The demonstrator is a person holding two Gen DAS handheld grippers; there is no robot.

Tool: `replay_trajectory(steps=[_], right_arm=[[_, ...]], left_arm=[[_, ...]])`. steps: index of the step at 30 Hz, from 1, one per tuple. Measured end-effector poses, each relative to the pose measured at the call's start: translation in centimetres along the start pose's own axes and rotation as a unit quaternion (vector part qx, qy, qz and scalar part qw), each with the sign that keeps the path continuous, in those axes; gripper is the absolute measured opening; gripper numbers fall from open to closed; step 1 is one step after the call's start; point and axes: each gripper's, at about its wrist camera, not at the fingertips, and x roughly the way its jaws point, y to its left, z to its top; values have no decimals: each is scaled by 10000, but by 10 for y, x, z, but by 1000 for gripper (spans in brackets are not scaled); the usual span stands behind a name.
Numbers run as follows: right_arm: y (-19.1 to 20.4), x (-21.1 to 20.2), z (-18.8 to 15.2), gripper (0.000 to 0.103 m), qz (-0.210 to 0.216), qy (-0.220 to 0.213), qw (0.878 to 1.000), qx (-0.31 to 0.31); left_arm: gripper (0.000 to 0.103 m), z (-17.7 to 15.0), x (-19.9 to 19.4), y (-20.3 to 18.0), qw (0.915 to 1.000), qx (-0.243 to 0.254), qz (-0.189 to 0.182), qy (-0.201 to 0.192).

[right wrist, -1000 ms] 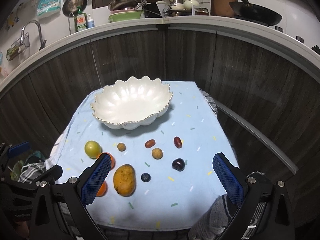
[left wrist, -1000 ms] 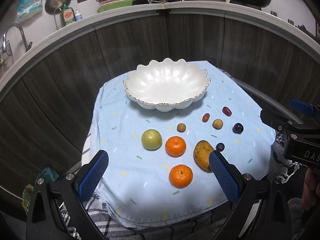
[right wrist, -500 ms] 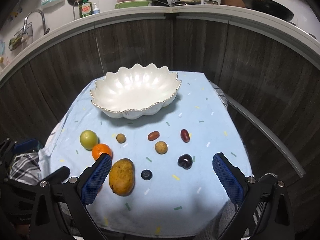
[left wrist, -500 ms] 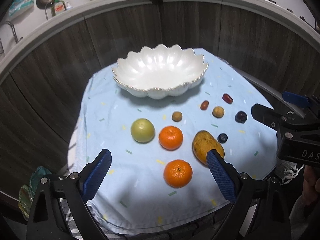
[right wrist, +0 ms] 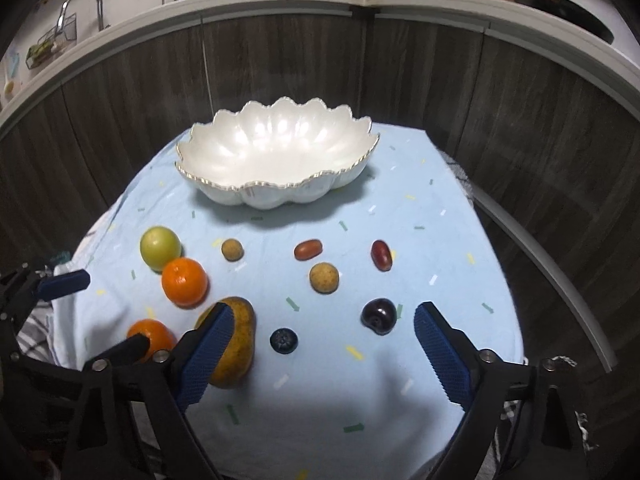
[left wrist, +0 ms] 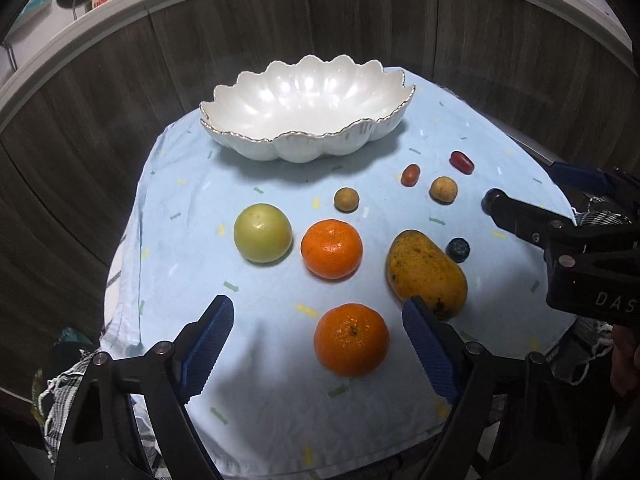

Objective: Organize fruits
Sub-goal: 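Lower the left tool onto the tangerine and close it while the right tool grasps the blueberry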

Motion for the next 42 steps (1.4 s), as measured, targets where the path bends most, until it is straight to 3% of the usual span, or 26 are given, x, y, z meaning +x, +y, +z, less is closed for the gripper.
replay_trajectory(steps=[10, 32, 42], right_arm=[[-2, 27, -8, 70, 192, 359, 9991, 74], [14, 56, -17, 43, 399, 772, 9960, -190], [18, 62, -19, 34, 471, 840, 9951, -202]], left_arm=[[83, -5, 18, -1, 9997, 1, -136, 193], [53, -17, 38, -11, 9974, 131, -440, 558], [52, -18, 44, -11, 9972, 109, -449, 596]])
